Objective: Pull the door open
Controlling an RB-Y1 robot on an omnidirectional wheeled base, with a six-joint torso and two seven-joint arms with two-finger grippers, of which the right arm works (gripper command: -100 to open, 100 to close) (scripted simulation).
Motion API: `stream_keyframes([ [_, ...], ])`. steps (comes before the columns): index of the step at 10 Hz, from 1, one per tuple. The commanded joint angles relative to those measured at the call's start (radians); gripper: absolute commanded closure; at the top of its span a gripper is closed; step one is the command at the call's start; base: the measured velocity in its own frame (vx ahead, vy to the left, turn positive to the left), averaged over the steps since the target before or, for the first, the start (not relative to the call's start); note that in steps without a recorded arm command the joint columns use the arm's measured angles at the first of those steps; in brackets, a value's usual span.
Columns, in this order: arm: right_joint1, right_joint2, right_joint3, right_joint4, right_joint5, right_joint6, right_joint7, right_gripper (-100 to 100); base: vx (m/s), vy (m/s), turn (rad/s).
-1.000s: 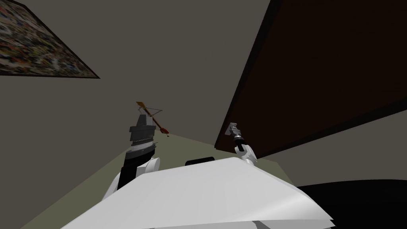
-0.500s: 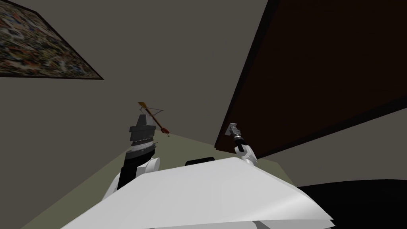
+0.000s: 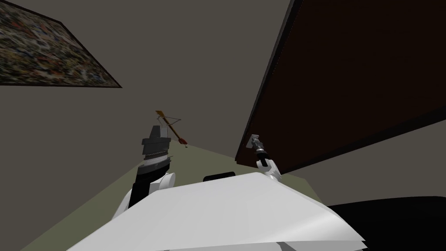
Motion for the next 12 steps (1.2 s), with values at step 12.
stream_keyframes([
  [12,0.033,-0.015,0.11,-0.045,-0.299,-0.027,-0.179,100,-0.052,-0.023,0.045],
])
